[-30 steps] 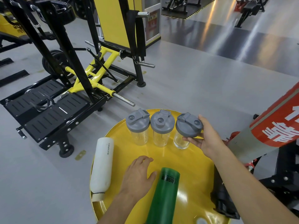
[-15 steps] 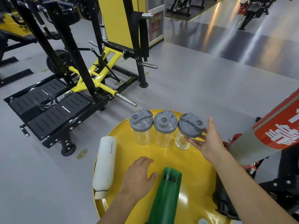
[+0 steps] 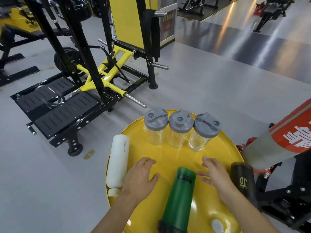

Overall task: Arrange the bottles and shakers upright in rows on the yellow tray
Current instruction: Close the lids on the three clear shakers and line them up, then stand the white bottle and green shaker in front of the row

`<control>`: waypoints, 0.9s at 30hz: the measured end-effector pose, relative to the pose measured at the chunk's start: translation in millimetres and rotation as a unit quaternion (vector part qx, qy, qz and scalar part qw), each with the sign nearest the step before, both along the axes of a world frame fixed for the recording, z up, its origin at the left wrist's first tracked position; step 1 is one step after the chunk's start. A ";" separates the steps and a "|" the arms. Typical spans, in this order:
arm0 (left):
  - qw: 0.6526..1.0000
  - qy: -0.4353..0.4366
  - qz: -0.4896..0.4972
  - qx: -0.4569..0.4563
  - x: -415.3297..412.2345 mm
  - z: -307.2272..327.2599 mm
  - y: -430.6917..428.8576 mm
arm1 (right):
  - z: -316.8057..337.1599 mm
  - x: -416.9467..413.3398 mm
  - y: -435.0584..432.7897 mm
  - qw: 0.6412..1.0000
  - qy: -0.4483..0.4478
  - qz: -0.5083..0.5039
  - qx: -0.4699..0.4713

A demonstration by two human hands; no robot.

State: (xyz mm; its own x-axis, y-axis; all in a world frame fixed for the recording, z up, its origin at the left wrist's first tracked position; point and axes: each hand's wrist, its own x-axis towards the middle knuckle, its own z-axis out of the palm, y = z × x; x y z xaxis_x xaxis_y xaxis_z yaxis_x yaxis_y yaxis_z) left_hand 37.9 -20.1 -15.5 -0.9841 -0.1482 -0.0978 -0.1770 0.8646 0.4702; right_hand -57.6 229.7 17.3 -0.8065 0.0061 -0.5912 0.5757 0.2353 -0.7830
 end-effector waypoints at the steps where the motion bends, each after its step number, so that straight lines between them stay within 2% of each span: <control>1: 1.000 0.003 0.007 0.000 3.7 1.1 -5.7 | -0.2 6.1 -1.5 1.000 0.014 0.019 0.013; 4: 1.000 0.009 0.025 -0.004 14.9 4.0 -25.0 | -0.4 21.2 -8.2 0.992 0.071 0.069 0.082; 8: 0.999 0.026 0.020 -0.019 29.6 9.8 -48.8 | 2.0 36.6 -19.7 0.963 0.149 0.152 0.163; 11: 0.998 0.043 -0.009 -0.044 38.1 14.9 -68.9 | 4.8 47.9 -33.3 0.944 0.193 0.196 0.181; 16: 0.988 0.026 -0.089 -0.120 48.6 10.2 -106.7 | 2.2 68.3 -59.6 0.936 0.197 0.241 0.166; 22: 0.929 -0.006 -0.271 -0.253 46.2 12.9 -136.3 | -0.1 87.4 -79.1 0.924 0.192 0.280 0.174; 24: 0.905 -0.030 -0.309 -0.291 40.4 10.8 -137.2 | -0.2 91.8 -83.3 0.922 0.192 0.286 0.179; 27: 0.873 -0.018 -0.353 -0.335 29.2 -2.4 -132.8 | 0.4 96.7 -87.8 0.922 0.191 0.284 0.182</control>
